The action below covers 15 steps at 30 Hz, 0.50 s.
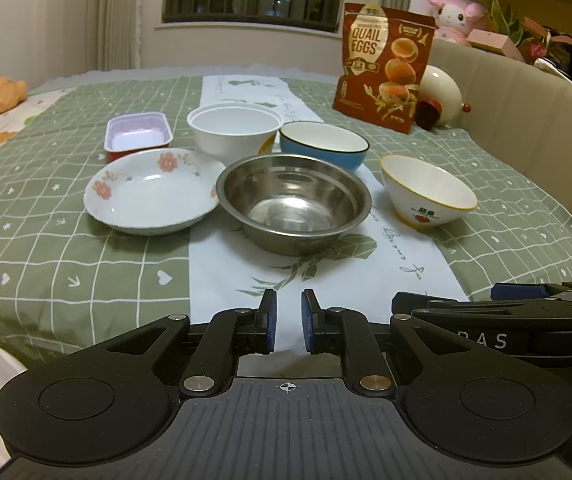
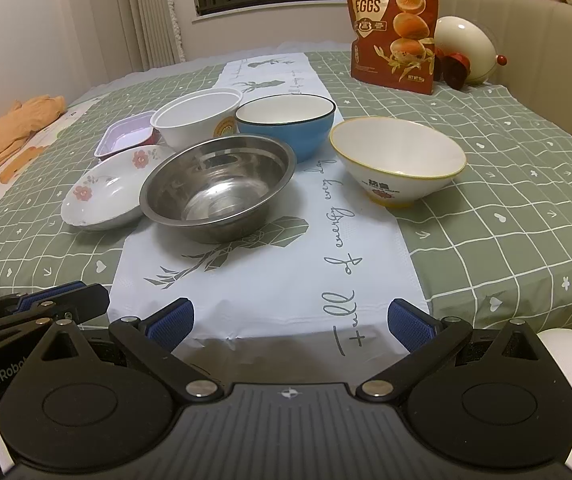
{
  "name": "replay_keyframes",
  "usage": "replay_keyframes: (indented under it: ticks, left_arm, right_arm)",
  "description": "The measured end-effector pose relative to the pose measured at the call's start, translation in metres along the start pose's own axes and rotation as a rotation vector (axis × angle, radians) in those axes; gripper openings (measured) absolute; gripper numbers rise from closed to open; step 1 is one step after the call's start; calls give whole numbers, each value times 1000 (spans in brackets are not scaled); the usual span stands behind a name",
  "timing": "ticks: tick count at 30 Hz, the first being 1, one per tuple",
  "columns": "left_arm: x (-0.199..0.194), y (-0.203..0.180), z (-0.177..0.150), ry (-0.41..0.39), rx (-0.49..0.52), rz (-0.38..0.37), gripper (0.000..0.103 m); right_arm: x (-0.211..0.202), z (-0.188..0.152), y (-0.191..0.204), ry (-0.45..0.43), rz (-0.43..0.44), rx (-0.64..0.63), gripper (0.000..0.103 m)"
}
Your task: Organize plates and bowls
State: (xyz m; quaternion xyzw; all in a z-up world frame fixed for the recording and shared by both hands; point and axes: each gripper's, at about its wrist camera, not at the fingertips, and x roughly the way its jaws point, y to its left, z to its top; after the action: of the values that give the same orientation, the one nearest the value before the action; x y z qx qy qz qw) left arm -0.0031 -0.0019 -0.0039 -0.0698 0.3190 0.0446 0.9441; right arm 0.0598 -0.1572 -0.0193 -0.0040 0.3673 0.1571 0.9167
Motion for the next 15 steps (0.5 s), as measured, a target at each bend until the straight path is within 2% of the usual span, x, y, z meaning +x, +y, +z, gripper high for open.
replay_keyframes:
  ticks: [15]
  left_arm:
    - [1, 1, 0, 1, -2, -1, 16]
  right_arm:
    - [0, 1, 1, 2, 0, 1, 103]
